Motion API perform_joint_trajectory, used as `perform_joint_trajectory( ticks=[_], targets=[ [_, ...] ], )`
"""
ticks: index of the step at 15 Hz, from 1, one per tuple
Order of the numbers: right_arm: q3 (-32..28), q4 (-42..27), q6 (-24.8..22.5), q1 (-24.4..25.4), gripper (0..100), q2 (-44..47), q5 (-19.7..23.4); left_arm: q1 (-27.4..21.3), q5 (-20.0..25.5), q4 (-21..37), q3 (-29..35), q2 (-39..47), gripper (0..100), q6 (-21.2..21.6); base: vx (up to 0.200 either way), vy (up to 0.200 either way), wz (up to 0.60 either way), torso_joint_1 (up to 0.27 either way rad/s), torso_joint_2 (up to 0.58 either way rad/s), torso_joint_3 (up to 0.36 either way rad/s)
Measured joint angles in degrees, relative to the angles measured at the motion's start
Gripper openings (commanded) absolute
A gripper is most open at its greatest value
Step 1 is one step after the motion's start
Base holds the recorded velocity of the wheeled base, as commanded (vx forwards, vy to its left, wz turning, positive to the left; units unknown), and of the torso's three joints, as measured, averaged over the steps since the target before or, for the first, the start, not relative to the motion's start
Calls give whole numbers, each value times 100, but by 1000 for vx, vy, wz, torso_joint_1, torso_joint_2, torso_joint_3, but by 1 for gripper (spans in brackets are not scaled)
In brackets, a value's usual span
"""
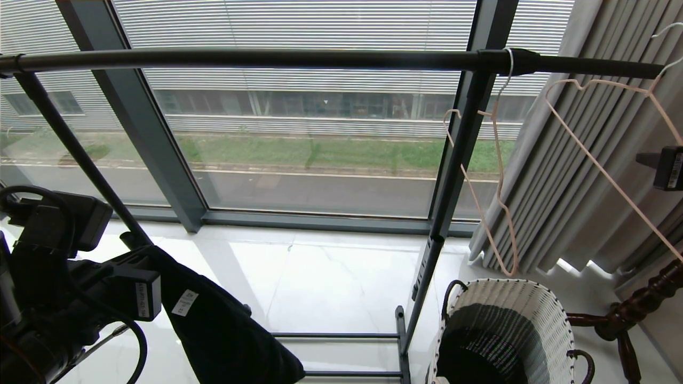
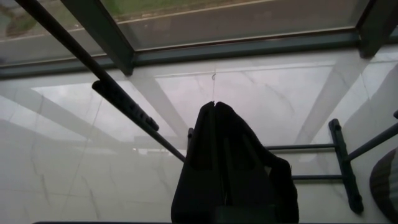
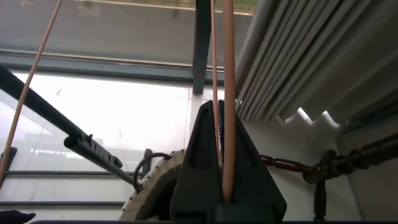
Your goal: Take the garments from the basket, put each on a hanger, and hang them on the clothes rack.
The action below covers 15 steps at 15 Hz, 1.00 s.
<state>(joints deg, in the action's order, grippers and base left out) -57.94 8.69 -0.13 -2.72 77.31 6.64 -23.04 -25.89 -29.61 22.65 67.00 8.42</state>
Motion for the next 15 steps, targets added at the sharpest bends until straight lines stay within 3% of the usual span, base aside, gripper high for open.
perform_joint_trajectory(
  ticks=[6, 15],
  targets=[
    [907, -10, -27, 82, 0, -942, 22, 4, -2, 0, 2, -7, 0, 16, -200, 0, 0, 1, 2, 5],
    [1671, -391, -62, 577, 0, -1812, 11, 33, 0, 2, -245, -226, 0, 28, -200, 0, 0, 1, 2, 3]
  ],
)
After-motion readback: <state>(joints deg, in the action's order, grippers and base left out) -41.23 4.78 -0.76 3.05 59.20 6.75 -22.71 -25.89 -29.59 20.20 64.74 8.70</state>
